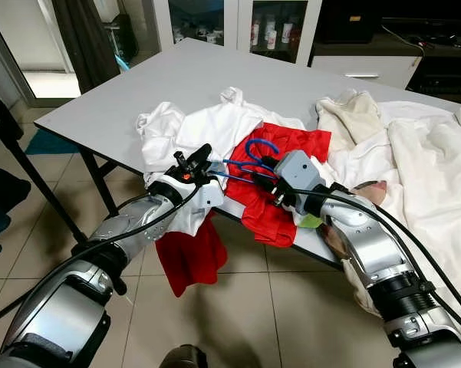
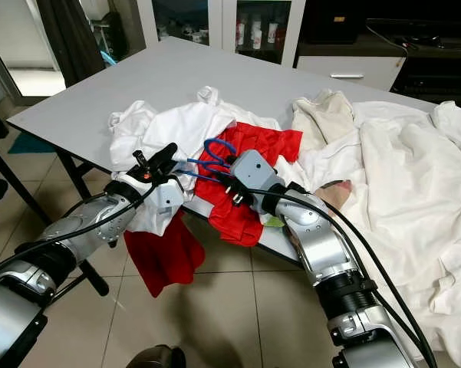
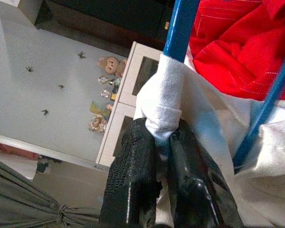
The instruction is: Hang hanger
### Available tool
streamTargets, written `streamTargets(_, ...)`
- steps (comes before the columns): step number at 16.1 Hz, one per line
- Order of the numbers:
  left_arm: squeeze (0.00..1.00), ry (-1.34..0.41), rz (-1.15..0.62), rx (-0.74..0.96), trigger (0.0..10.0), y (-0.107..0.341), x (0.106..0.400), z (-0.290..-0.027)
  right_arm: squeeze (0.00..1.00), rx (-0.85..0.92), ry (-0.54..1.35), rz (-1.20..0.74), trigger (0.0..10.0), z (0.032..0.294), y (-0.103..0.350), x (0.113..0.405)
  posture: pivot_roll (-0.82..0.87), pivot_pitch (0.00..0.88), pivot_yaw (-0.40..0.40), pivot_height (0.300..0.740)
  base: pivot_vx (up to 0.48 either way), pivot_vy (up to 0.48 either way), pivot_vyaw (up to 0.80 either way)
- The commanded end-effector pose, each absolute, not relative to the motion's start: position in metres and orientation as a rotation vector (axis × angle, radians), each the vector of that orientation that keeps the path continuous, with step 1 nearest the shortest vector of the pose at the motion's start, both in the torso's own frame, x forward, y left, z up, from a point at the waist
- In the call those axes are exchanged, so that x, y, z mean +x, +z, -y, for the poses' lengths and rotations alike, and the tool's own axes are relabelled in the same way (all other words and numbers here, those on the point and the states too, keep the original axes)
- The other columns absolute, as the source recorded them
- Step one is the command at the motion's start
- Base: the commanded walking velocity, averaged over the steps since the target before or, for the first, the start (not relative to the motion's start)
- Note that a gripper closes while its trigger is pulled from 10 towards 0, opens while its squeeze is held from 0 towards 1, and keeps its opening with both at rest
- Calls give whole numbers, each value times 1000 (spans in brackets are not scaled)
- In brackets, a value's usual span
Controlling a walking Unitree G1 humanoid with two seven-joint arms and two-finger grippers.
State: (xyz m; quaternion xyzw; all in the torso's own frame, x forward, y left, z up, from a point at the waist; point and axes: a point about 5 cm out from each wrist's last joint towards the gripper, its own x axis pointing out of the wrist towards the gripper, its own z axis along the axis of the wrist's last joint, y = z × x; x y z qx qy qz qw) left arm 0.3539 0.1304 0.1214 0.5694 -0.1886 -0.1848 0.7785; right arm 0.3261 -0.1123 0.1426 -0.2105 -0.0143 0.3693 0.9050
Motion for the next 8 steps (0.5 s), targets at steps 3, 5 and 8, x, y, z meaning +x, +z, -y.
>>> streamTargets(3, 0, -411, 486, 1208, 10000, 132, 355, -120, 0, -429, 773, 46, 0, 111, 145, 327, 117, 0, 19, 740, 0, 0, 0)
streamTargets(5, 0, -413, 499, 1206, 10000, 133, 354, -119, 0, -430, 778, 47, 0, 111, 145, 326, 116, 0, 19, 740, 0, 0, 0)
streamTargets(8, 0, -408, 525, 1199, 10000, 136, 354, -118, 0, -429, 779, 46, 0, 111, 144, 325, 116, 0, 23, 740, 0, 0, 0)
